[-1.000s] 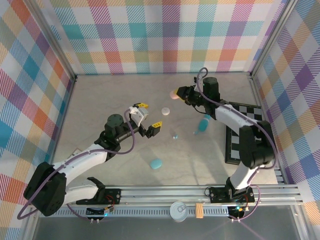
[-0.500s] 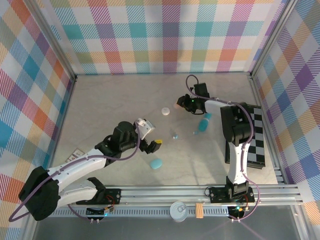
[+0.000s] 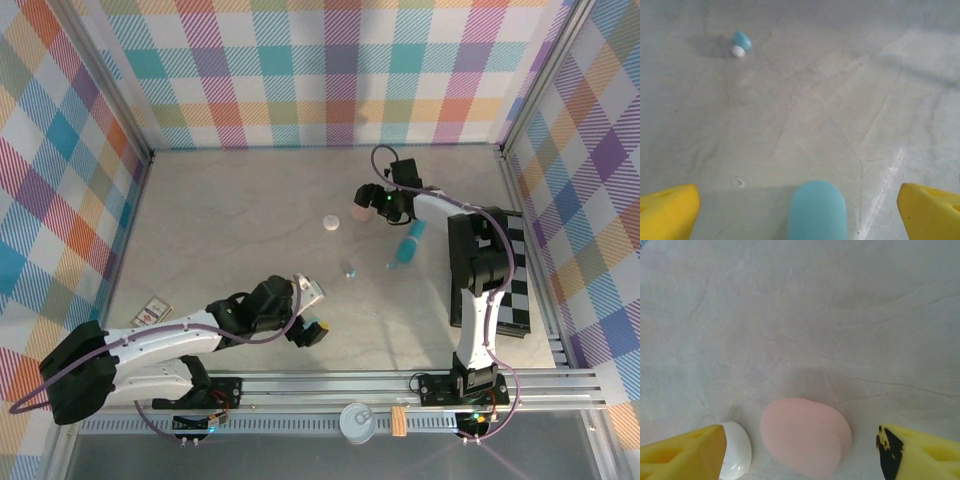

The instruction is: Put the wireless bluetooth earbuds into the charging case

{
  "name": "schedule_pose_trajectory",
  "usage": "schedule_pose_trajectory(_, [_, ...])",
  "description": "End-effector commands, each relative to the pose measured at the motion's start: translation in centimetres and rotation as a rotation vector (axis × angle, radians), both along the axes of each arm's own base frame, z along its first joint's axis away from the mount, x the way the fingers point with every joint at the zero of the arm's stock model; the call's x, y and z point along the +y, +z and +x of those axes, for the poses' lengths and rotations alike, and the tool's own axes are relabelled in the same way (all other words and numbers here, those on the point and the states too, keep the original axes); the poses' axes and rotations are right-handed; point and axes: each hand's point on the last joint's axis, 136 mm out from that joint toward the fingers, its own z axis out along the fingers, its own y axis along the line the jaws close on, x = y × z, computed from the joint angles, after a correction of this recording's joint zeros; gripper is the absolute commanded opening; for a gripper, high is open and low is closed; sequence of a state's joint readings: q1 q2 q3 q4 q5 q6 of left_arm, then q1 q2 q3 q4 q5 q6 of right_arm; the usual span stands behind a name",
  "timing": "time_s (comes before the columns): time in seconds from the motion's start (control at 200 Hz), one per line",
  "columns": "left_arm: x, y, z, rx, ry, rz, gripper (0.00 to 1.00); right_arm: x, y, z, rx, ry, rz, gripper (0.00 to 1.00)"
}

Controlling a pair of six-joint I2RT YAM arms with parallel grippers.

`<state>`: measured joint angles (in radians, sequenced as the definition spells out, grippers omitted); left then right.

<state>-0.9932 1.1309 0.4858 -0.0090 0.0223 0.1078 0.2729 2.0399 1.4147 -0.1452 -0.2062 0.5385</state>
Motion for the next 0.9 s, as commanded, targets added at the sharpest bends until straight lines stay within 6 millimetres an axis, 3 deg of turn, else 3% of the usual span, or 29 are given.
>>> schedule_pose_trajectory(0.0, [1.1,-2.8,-1.1,0.017,0.042,0.117,1.00,-2.4,3.7,-0.7,-0.080,-0.010,-0.119,0.82])
schedule_pose_trajectory(0.145, [1.4,-4.1,-1.6,0.041,0.066,0.129,0.99,-3.3,6.0,-2.1,-0.131,0.000,-0.163,0.83])
schedule_pose_trajectory(0.38, [2.1,-5.4,-1.5,0.048,0.109,0.131,0.81,-3.0,8.1,-3.8,-0.168,0.027,-0.115,0.83])
schedule_pose_trajectory(0.475, [2.2,-6.1,-1.2,0.042,0.116,0.149,0.79,-2.7,8.8,-4.1,-0.181,0.035,-0.094,0.82])
schedule_pose_trajectory(0.6, [2.0,-6.3,-1.0,0.025,0.106,0.157,0.78,-2.4,9.0,-4.5,-0.181,0.042,-0.067,0.82])
schedule_pose_trajectory(0.745, [1.6,-7.0,-1.1,0.039,0.074,0.164,0.65,-2.3,9.0,-5.0,-0.174,0.046,-0.051,0.80])
schedule_pose_trajectory(0.9, [0.8,-7.2,-1.5,0.061,0.048,0.136,0.58,-2.3,8.7,-5.5,-0.163,0.049,-0.049,0.80])
